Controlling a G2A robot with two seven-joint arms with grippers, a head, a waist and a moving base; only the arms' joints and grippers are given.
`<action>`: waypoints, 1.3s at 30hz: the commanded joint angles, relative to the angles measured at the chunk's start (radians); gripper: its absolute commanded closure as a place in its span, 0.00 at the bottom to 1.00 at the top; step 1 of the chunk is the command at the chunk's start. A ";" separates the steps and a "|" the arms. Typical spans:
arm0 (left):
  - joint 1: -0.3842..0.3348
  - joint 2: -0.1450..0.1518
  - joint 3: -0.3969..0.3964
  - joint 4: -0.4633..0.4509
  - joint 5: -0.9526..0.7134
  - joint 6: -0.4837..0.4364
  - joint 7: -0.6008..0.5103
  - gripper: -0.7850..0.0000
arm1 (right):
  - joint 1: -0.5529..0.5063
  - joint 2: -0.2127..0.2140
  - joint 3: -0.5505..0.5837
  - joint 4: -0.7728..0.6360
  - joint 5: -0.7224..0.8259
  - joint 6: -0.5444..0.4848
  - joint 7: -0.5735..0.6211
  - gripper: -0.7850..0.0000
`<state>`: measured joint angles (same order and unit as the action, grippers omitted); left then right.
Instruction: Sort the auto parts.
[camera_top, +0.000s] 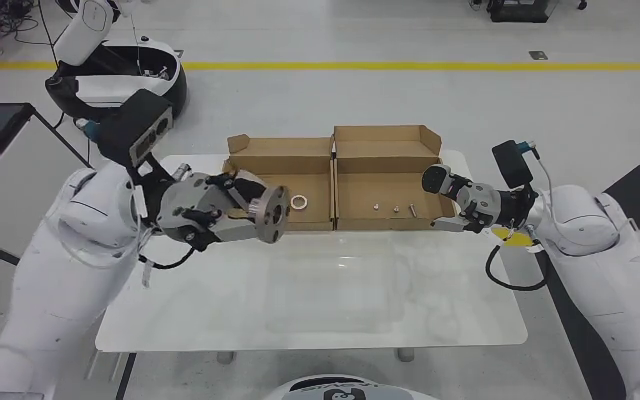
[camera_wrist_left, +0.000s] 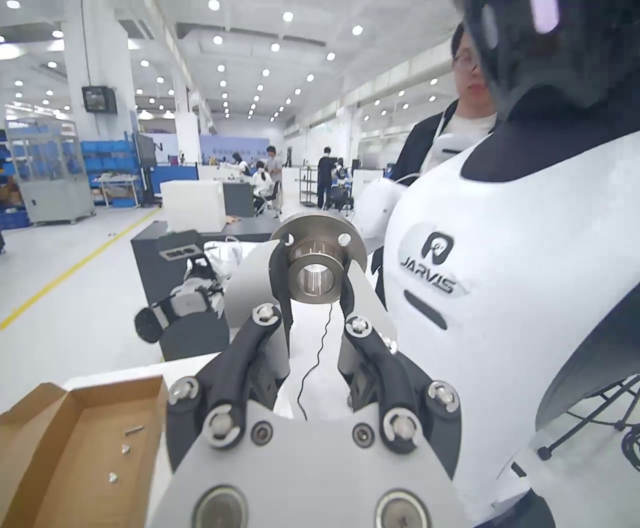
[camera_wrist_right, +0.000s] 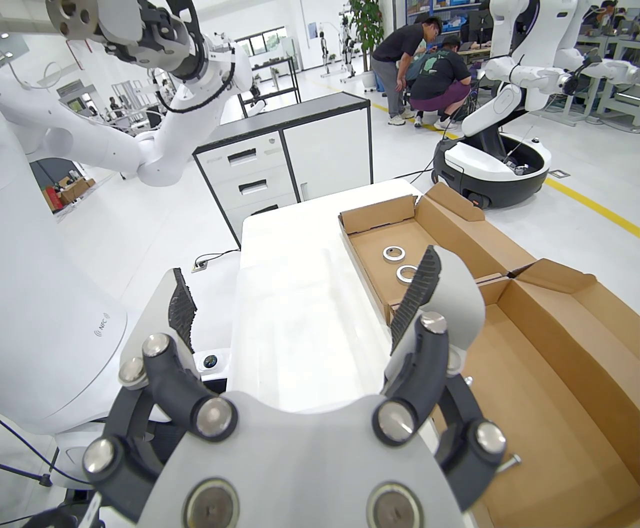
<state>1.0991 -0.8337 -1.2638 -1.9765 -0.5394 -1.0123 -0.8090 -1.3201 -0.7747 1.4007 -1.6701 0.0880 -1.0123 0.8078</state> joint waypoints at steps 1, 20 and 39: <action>0.011 -0.016 -0.017 -0.007 -0.019 0.000 0.001 1.00 | 0.000 0.000 0.000 0.000 0.000 0.000 0.000 0.00; 0.039 -0.044 -0.026 -0.045 -0.054 0.012 0.028 1.00 | 0.000 0.000 0.000 0.000 0.000 0.000 0.000 0.00; 0.146 -0.073 -0.049 -0.123 -0.454 0.000 0.001 1.00 | 0.000 0.000 0.000 0.000 0.000 0.000 0.000 0.00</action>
<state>1.2369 -0.9038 -1.3071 -2.0960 -0.9683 -1.0123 -0.8078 -1.3201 -0.7747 1.4007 -1.6701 0.0880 -1.0123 0.8078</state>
